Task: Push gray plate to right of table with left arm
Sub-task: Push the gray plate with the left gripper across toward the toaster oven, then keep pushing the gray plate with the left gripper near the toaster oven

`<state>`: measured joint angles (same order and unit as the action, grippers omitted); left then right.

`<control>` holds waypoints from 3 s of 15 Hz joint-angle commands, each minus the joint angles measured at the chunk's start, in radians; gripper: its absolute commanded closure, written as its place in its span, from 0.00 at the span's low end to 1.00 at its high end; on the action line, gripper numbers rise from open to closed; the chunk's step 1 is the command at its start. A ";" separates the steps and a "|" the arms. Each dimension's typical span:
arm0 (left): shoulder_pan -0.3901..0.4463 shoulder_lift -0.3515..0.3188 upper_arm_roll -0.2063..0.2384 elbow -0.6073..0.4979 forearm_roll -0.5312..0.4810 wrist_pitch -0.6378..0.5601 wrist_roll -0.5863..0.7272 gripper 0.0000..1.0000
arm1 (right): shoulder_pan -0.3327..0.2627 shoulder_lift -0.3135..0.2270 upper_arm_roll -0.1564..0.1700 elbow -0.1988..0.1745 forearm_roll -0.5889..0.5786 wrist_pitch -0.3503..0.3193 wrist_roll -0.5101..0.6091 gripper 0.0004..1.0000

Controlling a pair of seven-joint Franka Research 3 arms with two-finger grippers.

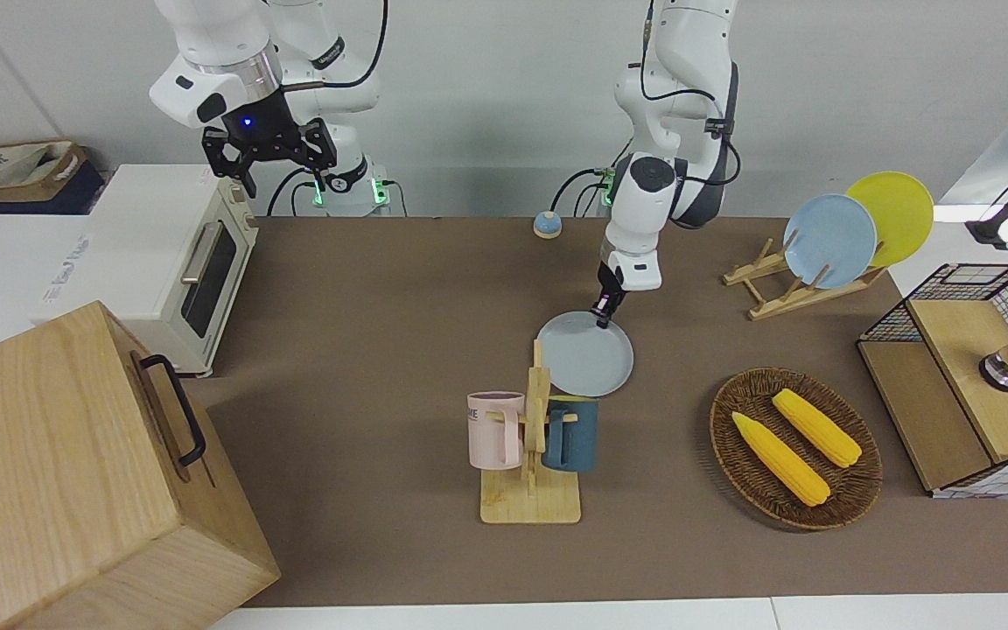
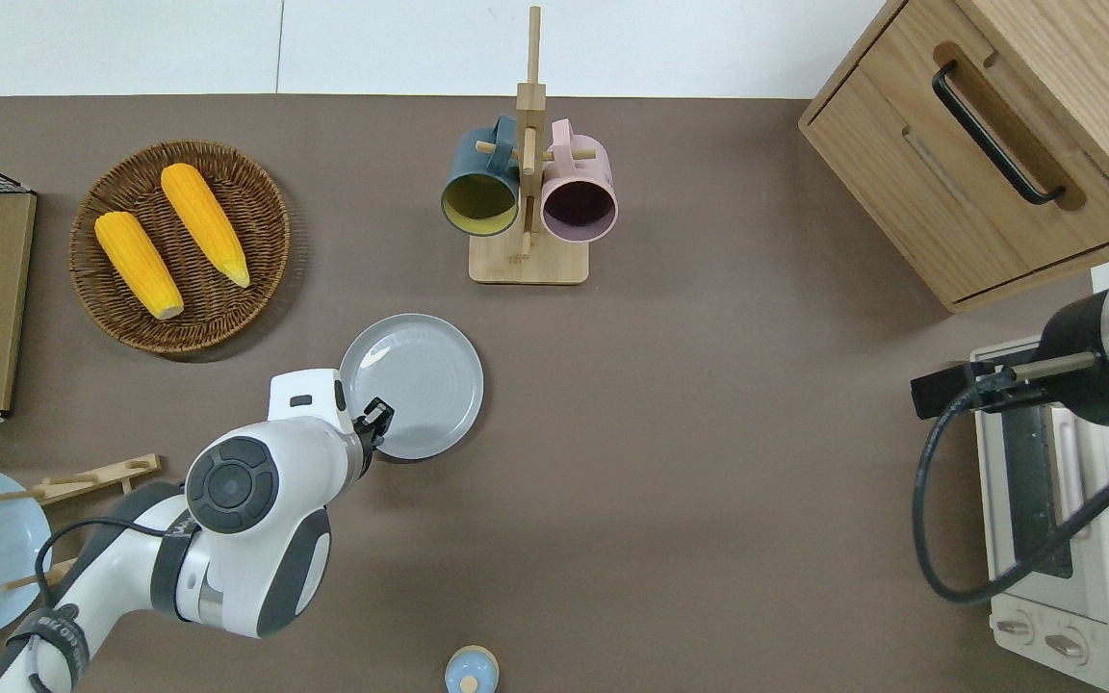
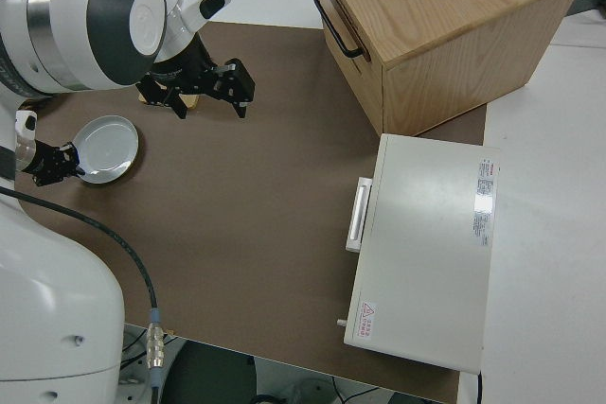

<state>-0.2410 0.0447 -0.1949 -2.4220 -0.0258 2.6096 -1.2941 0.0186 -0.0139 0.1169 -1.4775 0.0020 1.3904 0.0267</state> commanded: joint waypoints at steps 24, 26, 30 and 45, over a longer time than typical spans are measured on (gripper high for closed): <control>-0.471 0.379 0.009 0.521 0.175 -0.157 -0.613 1.00 | -0.020 -0.003 0.013 0.008 0.010 -0.014 0.001 0.02; -0.500 0.385 0.009 0.523 0.175 -0.157 -0.619 1.00 | -0.020 -0.003 0.015 0.008 0.010 -0.014 0.001 0.02; -0.529 0.408 0.009 0.541 0.175 -0.155 -0.633 1.00 | -0.020 -0.003 0.013 0.008 0.010 -0.014 0.002 0.02; -0.626 0.529 0.022 0.719 0.211 -0.175 -0.683 1.00 | -0.020 -0.003 0.013 0.008 0.010 -0.016 0.001 0.02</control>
<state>-0.8362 0.5311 -0.1859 -1.7366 0.1407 2.4670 -1.9542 0.0186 -0.0139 0.1169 -1.4775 0.0020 1.3904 0.0267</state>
